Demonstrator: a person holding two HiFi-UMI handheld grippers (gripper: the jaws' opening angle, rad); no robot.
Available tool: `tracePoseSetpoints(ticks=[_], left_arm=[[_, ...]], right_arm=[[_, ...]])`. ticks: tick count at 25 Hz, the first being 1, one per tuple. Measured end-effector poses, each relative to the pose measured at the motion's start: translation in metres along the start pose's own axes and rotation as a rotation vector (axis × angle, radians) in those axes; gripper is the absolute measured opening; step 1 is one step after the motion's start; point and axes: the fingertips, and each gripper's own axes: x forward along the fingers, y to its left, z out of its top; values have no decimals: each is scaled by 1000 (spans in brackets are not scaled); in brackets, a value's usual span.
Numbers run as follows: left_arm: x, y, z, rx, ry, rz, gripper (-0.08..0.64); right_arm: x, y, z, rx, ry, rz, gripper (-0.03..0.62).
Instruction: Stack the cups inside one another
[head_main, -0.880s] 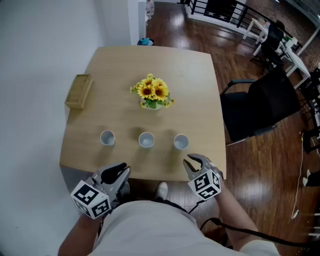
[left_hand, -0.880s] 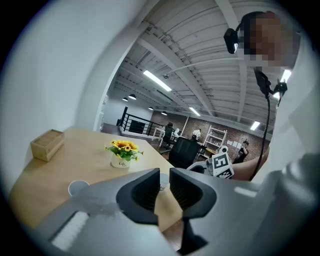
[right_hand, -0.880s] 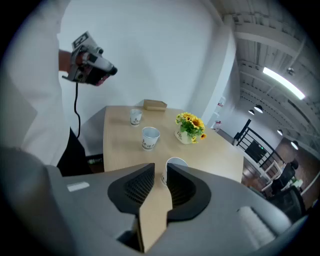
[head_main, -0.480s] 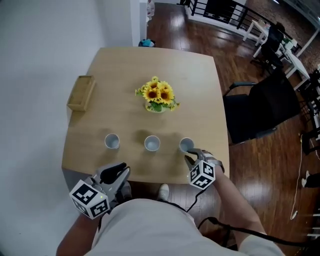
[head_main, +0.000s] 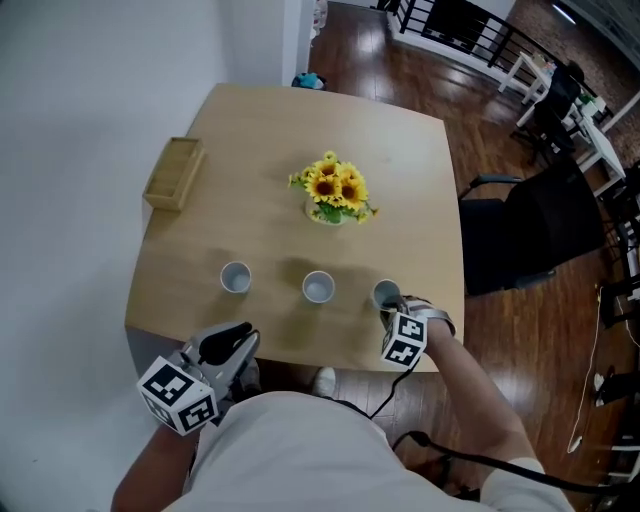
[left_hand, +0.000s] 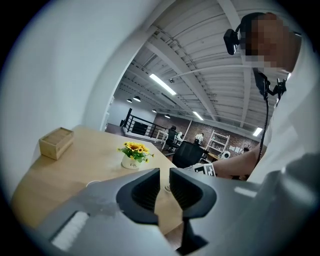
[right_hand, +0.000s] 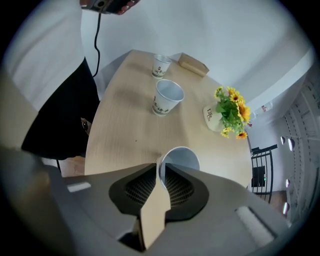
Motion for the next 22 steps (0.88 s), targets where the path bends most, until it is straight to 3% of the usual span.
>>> tracePoseSetpoints(ticks=[3, 15, 22], left_arm=[[-1, 3, -4, -17, -2, 4, 69], [-4, 16, 0, -28, -15, 9, 67], [-4, 17, 2, -23, -20, -15, 67]], right_arm=[[4, 0, -1, -27, 24, 12, 26], [-13, -6, -2, -4, 31, 16, 15], [-52, -16, 24, 5, -2, 18, 15]])
